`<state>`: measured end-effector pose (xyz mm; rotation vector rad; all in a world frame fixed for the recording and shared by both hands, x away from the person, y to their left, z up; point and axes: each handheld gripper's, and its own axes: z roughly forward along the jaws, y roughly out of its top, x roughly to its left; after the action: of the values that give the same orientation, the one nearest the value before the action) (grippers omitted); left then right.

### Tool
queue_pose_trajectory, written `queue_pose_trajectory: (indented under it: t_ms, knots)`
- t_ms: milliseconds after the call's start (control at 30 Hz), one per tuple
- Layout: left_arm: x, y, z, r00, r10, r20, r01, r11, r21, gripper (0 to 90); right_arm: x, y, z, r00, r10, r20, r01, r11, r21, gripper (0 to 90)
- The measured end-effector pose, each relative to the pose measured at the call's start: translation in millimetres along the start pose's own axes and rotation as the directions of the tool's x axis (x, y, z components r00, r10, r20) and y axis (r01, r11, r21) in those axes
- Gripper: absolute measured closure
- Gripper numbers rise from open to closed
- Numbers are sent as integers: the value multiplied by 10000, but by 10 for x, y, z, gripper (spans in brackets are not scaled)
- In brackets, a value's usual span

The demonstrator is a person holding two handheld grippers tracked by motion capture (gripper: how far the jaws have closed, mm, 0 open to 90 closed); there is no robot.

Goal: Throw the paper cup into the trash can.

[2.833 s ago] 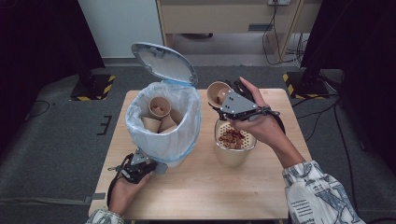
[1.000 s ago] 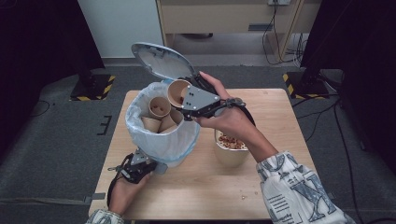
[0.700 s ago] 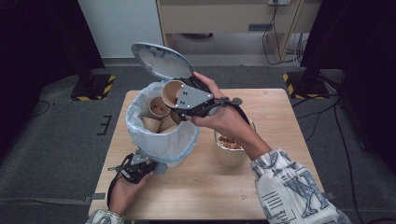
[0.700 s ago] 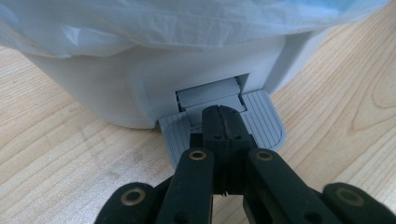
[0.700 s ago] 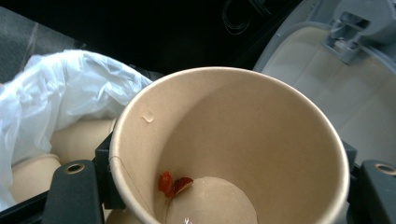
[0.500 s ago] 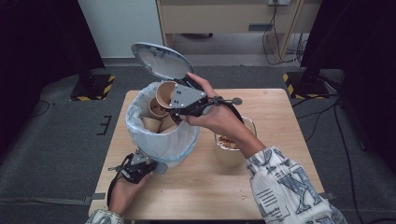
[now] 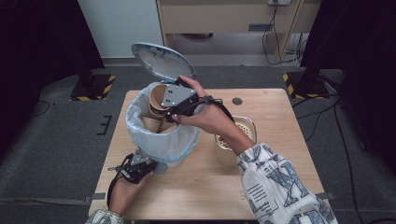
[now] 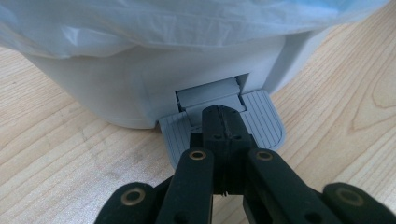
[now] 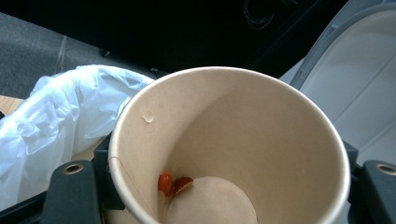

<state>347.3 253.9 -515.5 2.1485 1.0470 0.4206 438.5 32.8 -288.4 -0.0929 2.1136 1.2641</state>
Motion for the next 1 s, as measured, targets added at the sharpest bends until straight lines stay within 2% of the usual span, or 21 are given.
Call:
queue_pose_trajectory:
  t_ms: [300, 533, 633, 667, 767, 1000]
  knots:
    - [0, 0, 0, 10000, 2, 5, -2, 10000, 1, 900, 27, -2, 69, 9997, 144, -182, -143, 9999, 66, 260]
    - [2, 1, -1, 10000, 6, 12, -6, 10000, 10, 900, 96, 23, 157, 9983, 200, -542, -192, 9997, 147, 252]
    - [2, 1, -1, 10000, 5, 16, -5, 10000, 10, 900, 125, 45, 191, 9932, 756, -881, -739, 9970, 215, 180]
    - [3, 1, -1, 10000, 10, 17, -10, 10000, 13, 900, 129, 53, 197, 9886, 1079, -1053, -1052, 9940, 311, 154]
    - [3, 0, -1, 10000, 7, 17, -7, 10000, 8, 900, 132, 56, 205, 9833, 1462, -1089, -1413, 9886, 515, 131]
    - [2, 1, -1, 10000, 4, 16, -4, 10000, 13, 900, 122, 40, 203, 9831, 1570, -941, -1507, 9861, 705, 127]
